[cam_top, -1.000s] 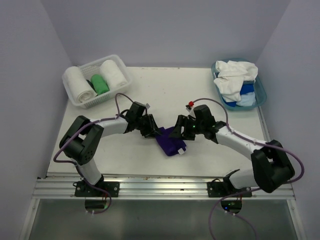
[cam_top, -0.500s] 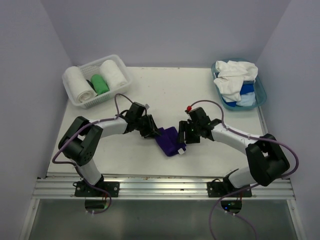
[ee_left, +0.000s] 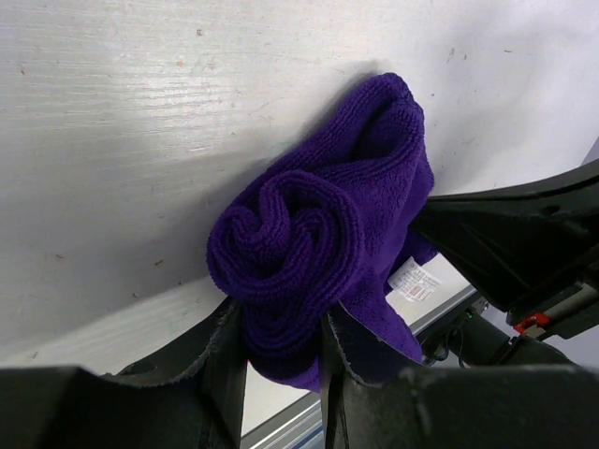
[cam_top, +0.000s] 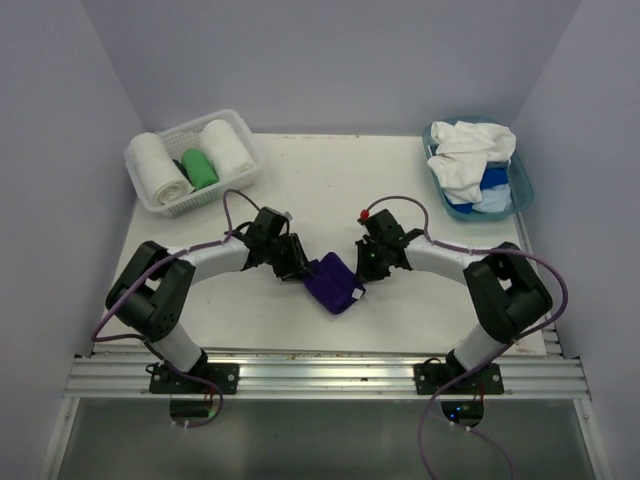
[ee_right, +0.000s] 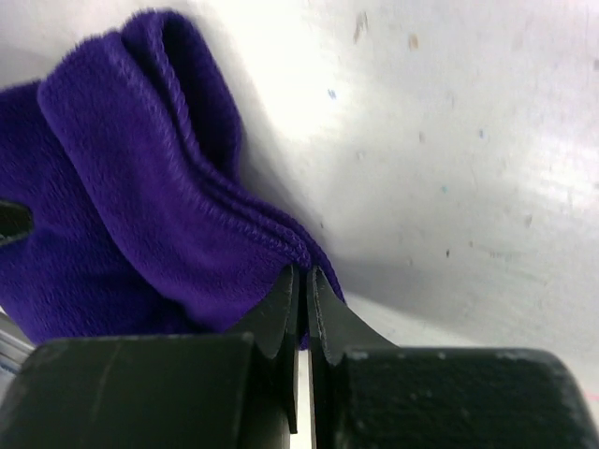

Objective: Roll the towels
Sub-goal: Roll the towel

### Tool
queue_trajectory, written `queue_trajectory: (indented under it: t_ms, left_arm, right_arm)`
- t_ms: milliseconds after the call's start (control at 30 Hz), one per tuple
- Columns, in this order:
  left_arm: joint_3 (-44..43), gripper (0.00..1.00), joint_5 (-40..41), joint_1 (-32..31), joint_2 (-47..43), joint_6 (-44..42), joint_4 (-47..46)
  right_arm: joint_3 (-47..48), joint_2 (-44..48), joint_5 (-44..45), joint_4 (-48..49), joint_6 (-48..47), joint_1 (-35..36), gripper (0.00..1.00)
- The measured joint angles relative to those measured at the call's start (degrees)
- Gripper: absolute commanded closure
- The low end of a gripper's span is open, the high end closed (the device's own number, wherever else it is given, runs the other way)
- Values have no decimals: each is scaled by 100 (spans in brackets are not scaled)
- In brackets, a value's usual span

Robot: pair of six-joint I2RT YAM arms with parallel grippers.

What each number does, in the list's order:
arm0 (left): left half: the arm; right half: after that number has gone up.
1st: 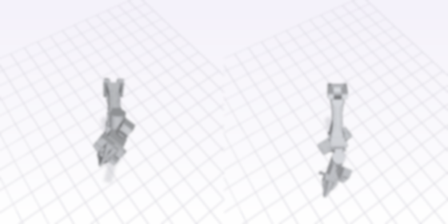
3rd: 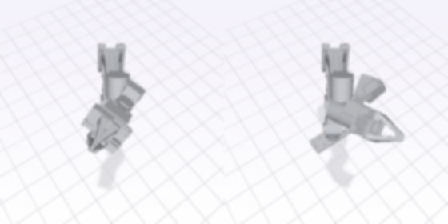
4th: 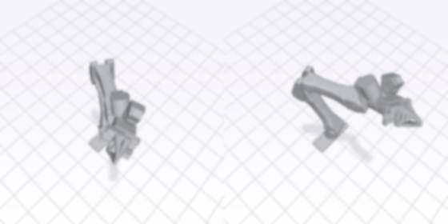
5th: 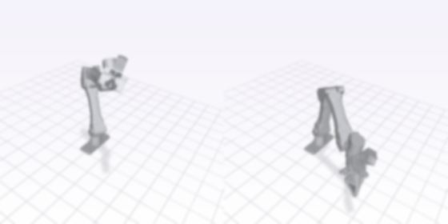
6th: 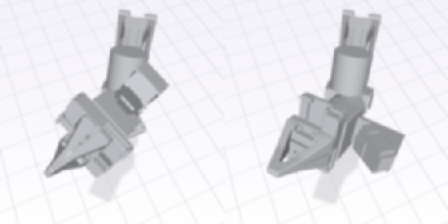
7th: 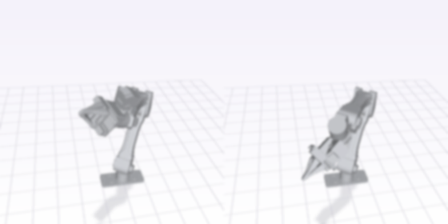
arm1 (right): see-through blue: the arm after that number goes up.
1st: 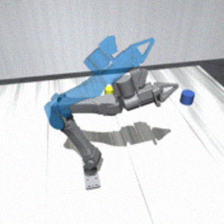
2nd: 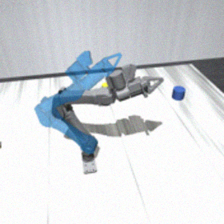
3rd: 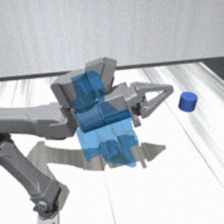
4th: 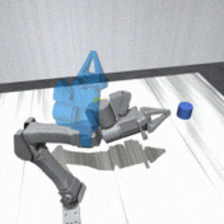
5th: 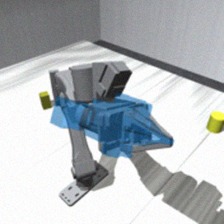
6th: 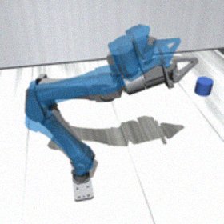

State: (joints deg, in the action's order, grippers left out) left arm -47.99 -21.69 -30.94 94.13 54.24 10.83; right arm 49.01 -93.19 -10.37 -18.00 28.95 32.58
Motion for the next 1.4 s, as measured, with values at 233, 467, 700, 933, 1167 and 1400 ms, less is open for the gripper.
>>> queue_trajectory:
  t_ms: [233,467,700,933,1167,1400]
  left_arm:
    - [-4,81,44,0,26,4,39]
    - [-24,81,44,0,50,11,63]
    - [-42,81,70,0,50,24,116]
    - [-107,81,87,0,63,26,234]
    - [-177,81,111,0,70,26,398]
    - [-205,81,116,0,72,24,479]
  right_arm:
    - [422,-289,146,-68,-214,7,66]
    - [437,610,863,-568,-426,361,35]
    - [901,1080,1808,-866,-767,1742,31]
    - [1429,542,2806,-1029,-1327,2918,32]
    - [1526,55,3401,-1032,-1799,3388,31]
    - [1523,-205,3582,-949,-1926,3604,33]
